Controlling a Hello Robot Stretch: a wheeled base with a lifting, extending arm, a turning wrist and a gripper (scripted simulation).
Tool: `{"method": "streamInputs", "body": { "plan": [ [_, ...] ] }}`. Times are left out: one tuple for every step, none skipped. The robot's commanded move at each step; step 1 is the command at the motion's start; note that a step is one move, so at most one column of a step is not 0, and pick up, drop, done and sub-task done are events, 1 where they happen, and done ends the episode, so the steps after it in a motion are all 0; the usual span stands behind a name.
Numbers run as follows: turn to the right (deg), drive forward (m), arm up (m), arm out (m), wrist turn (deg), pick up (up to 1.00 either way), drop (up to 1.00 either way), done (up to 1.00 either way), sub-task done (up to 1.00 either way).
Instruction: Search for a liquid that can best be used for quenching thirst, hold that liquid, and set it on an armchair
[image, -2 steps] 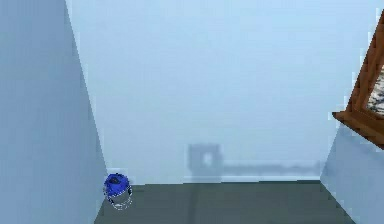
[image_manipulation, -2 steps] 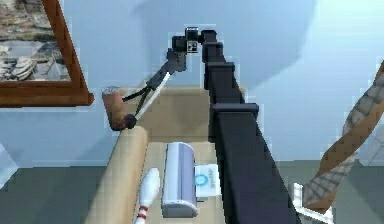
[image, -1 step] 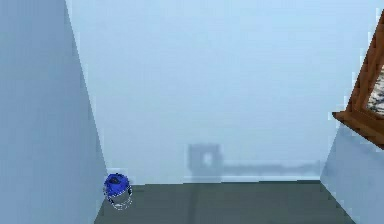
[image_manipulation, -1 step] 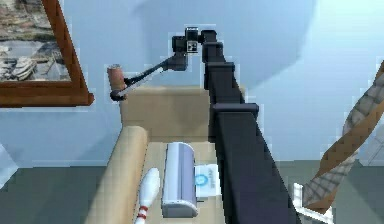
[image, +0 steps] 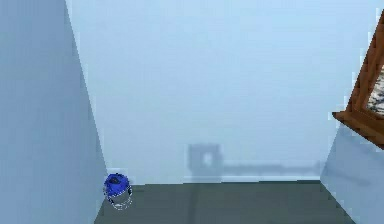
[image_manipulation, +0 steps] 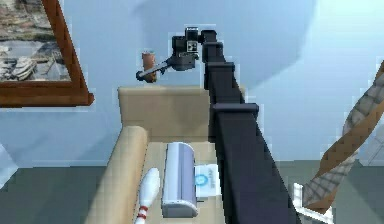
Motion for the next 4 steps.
{"method": "streamInputs", "body": {
  "plan": [
    [0.0,0.0,0.0,0.0,39.0,0.0,0.0,0.0,0.0],
    [0.0,0.0,-0.38,0.0,0.0,0.0,0.0,0.0,0.0],
    [0.0,0.0,-0.32,0.0,0.0,0.0,0.0,0.0,0.0],
    [0.0,0.0,0.0,0.0,0.0,0.0,1.0,0.0,0.0]
  ]
}}
